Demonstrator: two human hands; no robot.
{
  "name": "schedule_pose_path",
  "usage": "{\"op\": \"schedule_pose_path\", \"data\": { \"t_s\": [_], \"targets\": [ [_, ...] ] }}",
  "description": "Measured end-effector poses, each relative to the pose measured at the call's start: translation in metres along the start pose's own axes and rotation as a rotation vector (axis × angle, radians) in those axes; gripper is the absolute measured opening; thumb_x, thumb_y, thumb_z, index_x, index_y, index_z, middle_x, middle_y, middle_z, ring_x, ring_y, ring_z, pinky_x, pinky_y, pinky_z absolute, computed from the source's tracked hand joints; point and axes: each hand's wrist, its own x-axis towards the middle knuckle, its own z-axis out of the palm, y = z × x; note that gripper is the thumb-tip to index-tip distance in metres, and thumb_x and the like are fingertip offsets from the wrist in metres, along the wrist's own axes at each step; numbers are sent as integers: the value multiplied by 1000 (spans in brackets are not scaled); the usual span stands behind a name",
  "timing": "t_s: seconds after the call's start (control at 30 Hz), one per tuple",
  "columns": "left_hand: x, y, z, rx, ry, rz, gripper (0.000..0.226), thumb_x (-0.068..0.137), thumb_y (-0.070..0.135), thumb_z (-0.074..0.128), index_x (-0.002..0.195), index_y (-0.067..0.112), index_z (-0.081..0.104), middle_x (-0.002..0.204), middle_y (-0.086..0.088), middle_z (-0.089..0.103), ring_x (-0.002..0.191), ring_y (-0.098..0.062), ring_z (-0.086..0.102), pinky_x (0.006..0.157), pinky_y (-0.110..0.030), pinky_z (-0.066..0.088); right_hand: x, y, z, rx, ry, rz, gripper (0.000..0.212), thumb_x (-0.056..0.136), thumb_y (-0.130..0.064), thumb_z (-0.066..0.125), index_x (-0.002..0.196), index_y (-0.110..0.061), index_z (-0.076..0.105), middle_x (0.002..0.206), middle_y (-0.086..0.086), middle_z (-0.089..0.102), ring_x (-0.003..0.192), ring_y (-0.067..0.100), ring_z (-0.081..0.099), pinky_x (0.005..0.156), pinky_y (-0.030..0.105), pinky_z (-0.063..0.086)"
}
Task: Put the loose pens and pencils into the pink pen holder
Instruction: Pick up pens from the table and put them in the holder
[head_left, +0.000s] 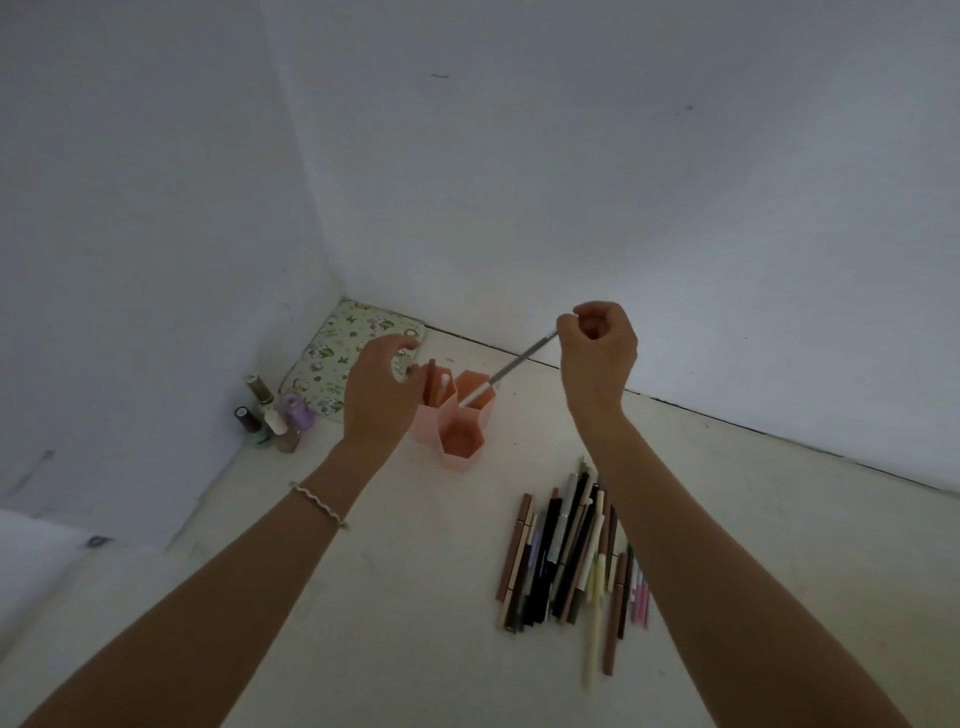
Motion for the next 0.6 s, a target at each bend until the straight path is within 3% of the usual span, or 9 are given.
{"op": "schedule_pose_path", "data": {
  "t_s": [0.13,0.23,0.37,0.43,0.5,0.53,0.6],
  "targets": [
    [3,0,-16,-111,72,-39,31,87,8,57,117,12,64,118,-1,65,110,-18,60,97,-40,49,-23,-15,30,47,-17,-227,16,79,-6,62,87,-19,58,73,-11,56,70,7,52,65,17,45],
    [2,5,-31,-136,148,-36,31,86,4,52,113,13,62,110,2,65,100,-15,60,91,-39,52,-38,-4,44,-121,-130,-423,14,83,-5,62,93,-14,60,82,-10,55,83,14,53,73,23,47],
    [-10,12,-35,-147,152,-64,20,85,-2,49,89,15,59,89,1,64,82,-17,59,76,-36,53,-55,21,52,-365,-376,-596,13,84,-5,62,96,-8,68,92,2,66,95,19,54,82,31,49],
    [-27,15,-26,-96,26,-34,22,87,-1,50,78,17,58,82,2,65,76,-14,60,69,-32,51,-58,29,47,-392,-363,-602,19,83,-5,60,100,-8,69,100,5,68,99,21,55,87,31,48],
    [-50,18,-11,-46,-185,33,28,89,6,53,74,28,58,83,11,69,72,-1,62,67,-21,52,-54,31,37,-352,-299,-519,26,84,-4,56,106,-9,67,104,3,68,98,18,56,88,29,48],
    [-62,18,-1,-4,-311,51,27,90,9,54,76,32,58,83,13,68,71,1,61,67,-18,52,-50,31,31,-339,-275,-472,27,84,-3,54,108,-10,66,104,1,67,98,16,56,87,27,48],
    [-83,19,25,138,-565,9,15,88,15,55,92,30,59,88,11,65,77,-5,62,74,-25,55,-42,34,16,-350,-255,-400,28,86,-1,54,109,-12,64,103,-1,67,96,14,57,84,22,46]
  ]
}}
